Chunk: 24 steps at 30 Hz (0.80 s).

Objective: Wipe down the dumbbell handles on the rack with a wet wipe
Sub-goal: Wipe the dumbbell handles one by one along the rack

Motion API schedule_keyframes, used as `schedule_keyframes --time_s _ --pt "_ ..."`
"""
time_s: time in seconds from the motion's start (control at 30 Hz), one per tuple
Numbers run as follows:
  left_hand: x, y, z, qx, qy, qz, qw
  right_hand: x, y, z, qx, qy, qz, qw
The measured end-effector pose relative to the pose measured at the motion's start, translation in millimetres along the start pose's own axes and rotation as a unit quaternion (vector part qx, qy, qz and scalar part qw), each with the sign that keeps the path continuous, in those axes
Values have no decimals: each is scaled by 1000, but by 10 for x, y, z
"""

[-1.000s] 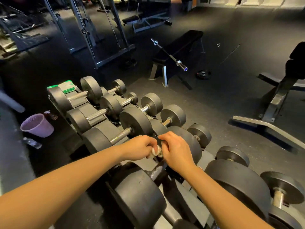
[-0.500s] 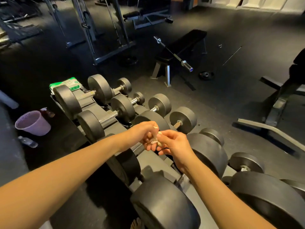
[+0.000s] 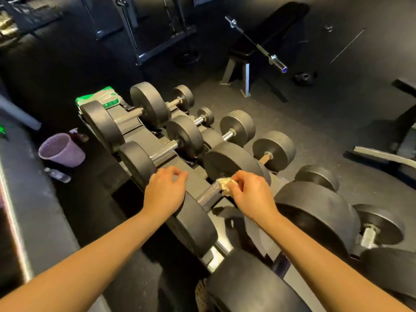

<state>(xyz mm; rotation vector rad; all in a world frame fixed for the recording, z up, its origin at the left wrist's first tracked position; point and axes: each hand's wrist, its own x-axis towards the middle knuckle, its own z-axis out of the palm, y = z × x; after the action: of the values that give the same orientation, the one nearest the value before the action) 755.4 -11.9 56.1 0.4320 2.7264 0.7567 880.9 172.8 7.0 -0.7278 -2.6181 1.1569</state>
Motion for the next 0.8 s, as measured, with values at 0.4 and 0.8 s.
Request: schedule_keyframes --time_s 0.4,0.8 --pt "-132 97 38 -62 94 -44 993 289 -361 475 42 -335 -111 935" --pt "-115 66 63 -50 82 -55 994 341 -32 339 -163 -170 -220 947"
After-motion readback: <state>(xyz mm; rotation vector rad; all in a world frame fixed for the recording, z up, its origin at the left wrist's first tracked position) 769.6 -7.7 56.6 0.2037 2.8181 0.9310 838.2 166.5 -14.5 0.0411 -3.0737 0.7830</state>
